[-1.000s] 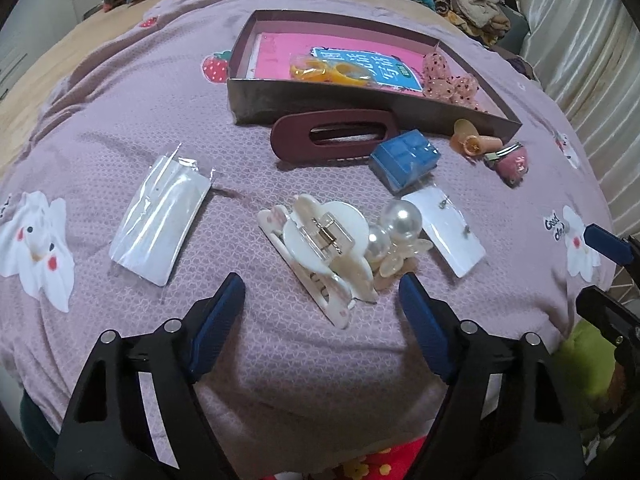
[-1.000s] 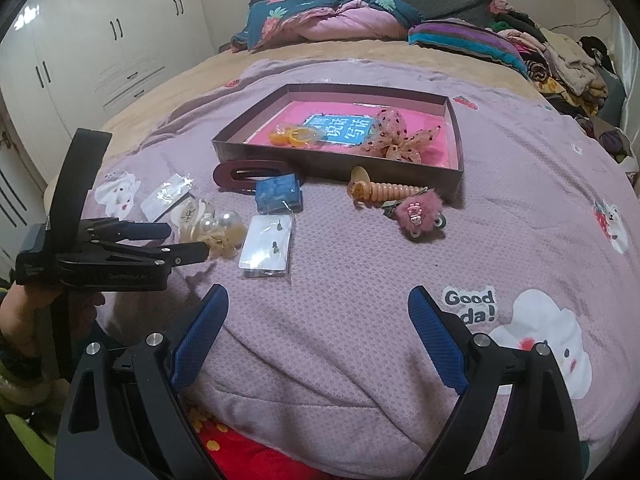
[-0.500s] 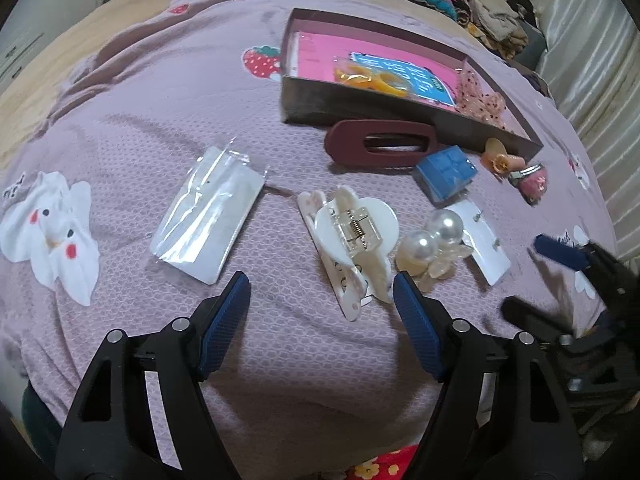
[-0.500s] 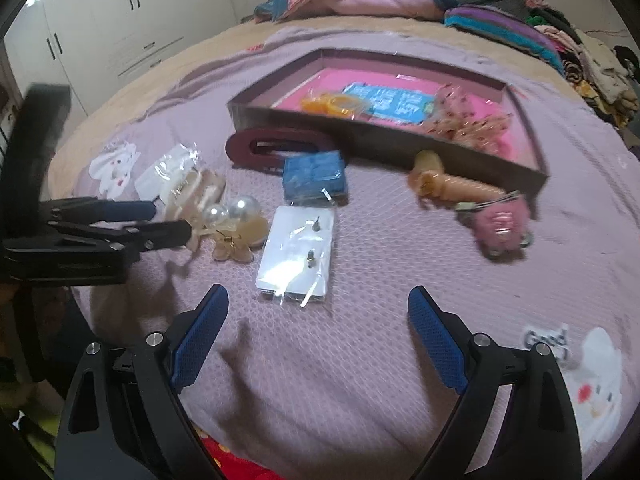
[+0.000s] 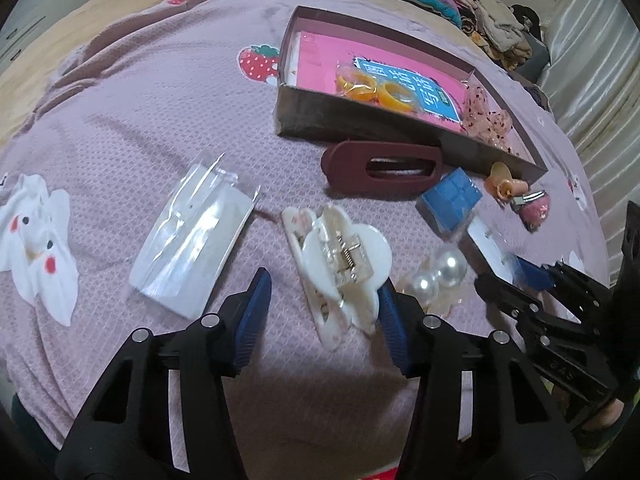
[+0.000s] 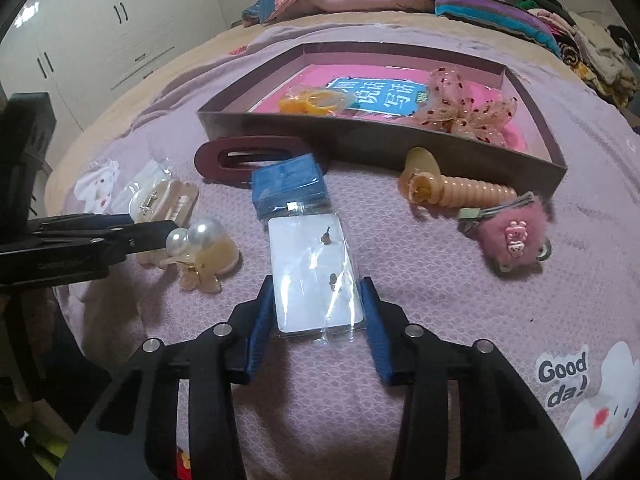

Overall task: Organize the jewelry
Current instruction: 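Grasp the white earring card with right tool while left grasps white claw clip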

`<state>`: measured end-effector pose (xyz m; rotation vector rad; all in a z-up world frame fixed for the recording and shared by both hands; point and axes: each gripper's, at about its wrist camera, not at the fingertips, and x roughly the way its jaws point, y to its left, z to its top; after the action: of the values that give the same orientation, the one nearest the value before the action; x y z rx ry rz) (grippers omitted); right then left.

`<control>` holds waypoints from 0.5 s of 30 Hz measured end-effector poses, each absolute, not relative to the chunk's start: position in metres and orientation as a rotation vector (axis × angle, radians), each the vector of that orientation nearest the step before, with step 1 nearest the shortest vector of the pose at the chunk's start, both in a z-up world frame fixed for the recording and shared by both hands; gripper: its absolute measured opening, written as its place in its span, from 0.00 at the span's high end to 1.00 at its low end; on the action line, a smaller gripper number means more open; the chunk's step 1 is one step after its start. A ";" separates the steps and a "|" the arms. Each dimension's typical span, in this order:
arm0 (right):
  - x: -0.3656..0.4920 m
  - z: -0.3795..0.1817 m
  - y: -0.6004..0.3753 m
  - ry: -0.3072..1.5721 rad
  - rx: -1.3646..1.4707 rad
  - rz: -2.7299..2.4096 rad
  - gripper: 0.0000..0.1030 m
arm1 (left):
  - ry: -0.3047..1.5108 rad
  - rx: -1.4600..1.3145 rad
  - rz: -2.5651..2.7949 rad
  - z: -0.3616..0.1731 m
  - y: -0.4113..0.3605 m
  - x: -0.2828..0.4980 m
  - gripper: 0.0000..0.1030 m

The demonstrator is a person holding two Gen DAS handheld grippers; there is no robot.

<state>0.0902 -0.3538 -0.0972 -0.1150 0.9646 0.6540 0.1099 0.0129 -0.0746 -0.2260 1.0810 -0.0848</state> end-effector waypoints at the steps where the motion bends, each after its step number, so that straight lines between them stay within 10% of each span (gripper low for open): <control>1: 0.092 -0.096 -0.355 0.963 -0.113 0.652 0.61 | 1.081 -0.222 -0.086 -0.075 0.012 0.112 0.64; 15: 0.077 -0.061 -0.388 0.904 -0.045 0.656 0.61 | 1.065 -0.254 -0.154 -0.056 0.016 0.110 0.75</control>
<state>0.0775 -0.3878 -0.0609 -0.0452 0.9039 0.6557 0.1104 0.0156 -0.0559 -0.2538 1.0650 -0.1544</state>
